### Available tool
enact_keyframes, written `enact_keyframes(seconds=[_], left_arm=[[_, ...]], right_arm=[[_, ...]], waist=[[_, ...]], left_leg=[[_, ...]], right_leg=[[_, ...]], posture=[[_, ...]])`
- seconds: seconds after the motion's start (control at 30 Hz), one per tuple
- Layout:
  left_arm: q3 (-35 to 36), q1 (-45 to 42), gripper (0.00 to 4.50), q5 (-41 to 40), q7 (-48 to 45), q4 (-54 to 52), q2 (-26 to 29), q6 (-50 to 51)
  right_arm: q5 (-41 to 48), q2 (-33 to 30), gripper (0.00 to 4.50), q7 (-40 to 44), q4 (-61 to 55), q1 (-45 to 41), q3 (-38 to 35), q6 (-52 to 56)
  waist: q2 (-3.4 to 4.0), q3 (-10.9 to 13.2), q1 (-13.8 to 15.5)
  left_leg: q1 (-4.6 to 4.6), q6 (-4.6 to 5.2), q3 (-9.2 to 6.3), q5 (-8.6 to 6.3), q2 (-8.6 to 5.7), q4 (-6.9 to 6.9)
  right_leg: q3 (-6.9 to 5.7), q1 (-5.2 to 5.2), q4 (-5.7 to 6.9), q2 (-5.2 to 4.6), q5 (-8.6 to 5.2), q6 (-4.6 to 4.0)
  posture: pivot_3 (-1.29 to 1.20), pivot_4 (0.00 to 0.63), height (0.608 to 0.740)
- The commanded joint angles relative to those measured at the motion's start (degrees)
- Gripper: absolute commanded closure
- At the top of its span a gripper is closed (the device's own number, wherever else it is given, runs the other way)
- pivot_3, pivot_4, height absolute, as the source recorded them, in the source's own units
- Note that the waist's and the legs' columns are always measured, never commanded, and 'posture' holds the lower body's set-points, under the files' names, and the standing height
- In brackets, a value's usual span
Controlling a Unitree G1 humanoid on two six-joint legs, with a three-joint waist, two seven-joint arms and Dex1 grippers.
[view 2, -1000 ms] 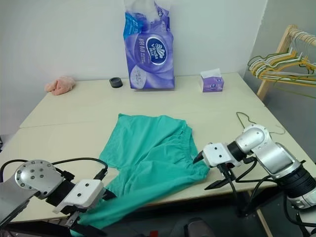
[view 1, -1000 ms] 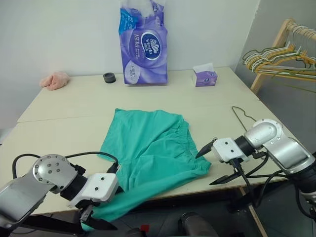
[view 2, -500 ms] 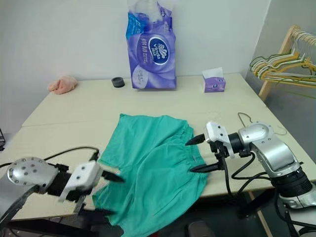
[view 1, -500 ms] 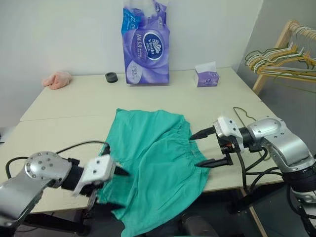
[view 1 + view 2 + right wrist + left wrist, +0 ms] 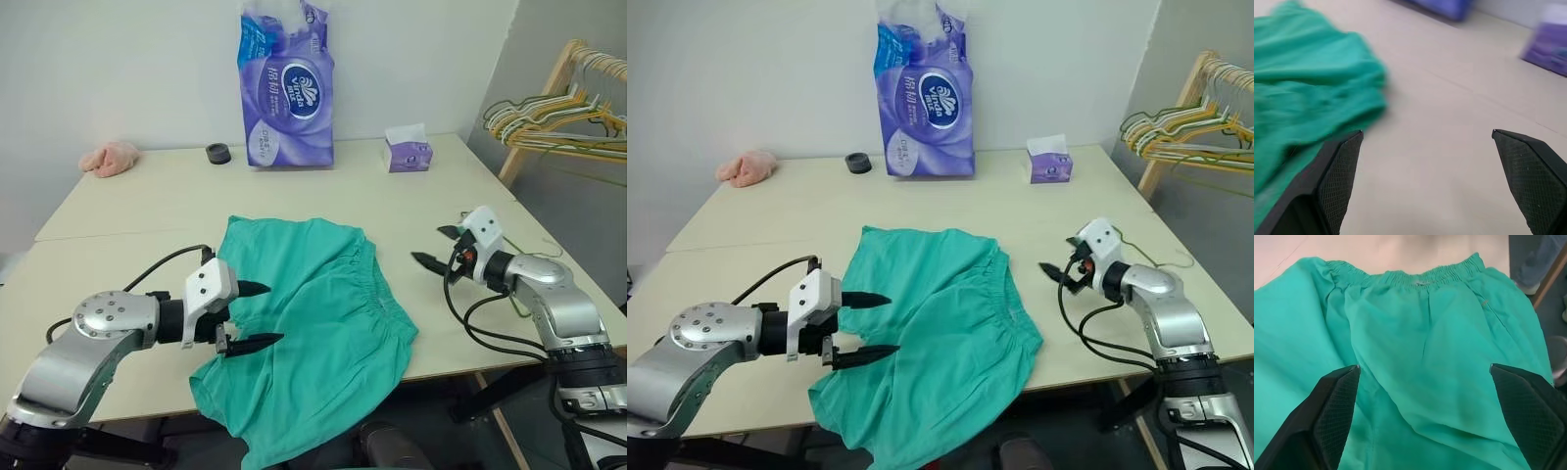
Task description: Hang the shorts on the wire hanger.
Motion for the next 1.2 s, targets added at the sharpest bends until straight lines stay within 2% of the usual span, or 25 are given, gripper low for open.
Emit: enact_keyframes(seconds=[0.03, 0.23, 0.53, 0.83, 1.07, 1.2], left_arm=[[-1.78, -2.43, 0.01, -1.16, -1.77, -1.39, -0.76, -0.82], [-4.83, -7.11, 0.01, -1.63, -5.36, 0.50, -1.27, -0.41], [-7.19, -13.40, 0.01, -0.42, -10.14, 3.73, -0.80, -2.35], [-6.12, -19.43, 0.01, 0.14, -10.58, 7.30, -1.43, -3.31], [-4.13, -24.21, 0.00, -2.15, -5.82, 9.88, -5.21, 0.51], [-2.79, -24.19, 0.00, -4.55, -5.29, 9.22, -5.22, 3.83]], right_arm=[[-2.48, -0.41, 0.00, -8.53, 3.93, -2.46, -4.56, 1.47], [-4.30, -2.37, 0.00, -15.99, 17.17, -6.46, -9.05, 0.96], [-6.52, -4.55, 0.00, -15.39, 42.40, -16.32, -8.12, -4.69], [-6.85, -4.25, 0.00, -11.61, 51.17, -19.02, -6.77, 1.25], [-9.41, -4.10, 2.28, -13.41, 53.30, -18.35, -4.37, -0.99], [-8.82, -3.72, 3.66, -13.62, 53.19, -18.38, -4.63, -1.64]], waist=[[0.03, 0.01, -0.03], [0.04, 0.03, -0.26], [0.03, 0.03, -2.36], [-0.03, -0.01, -3.28], [-0.25, -0.16, -3.01], [-0.34, -0.22, -2.84]], left_leg=[[0.00, 0.00, 0.02, 0.00, -0.01, 0.00], [0.00, 0.01, 0.03, -0.01, 0.02, -0.06], [0.05, 0.03, 0.16, -0.02, -0.01, -0.06], [0.09, 0.05, 0.15, -0.05, 0.04, -0.08], [0.11, 0.09, 0.02, -0.09, 0.01, -0.07], [0.06, 0.14, -0.08, -0.11, -0.03, -0.05]], right_leg=[[0.04, 0.01, 0.00, 0.01, 0.00, 0.00], [0.20, -0.02, -0.10, 0.12, -0.01, 0.01], [0.92, 0.00, -0.15, 0.42, 0.00, 0.02], [1.20, 0.08, -0.40, 0.64, 0.05, 0.12], [1.32, 0.66, -0.93, 0.89, 0.09, 0.19], [1.43, 0.78, -1.26, 0.89, 0.22, 0.41]], posture=[[-0.20, 0.022, 0.740], [-0.20, 0.023, 0.740], [-0.19, 0.024, 0.740], [-0.18, 0.027, 0.740], [-0.19, 0.030, 0.740], [-0.18, 0.029, 0.740]])
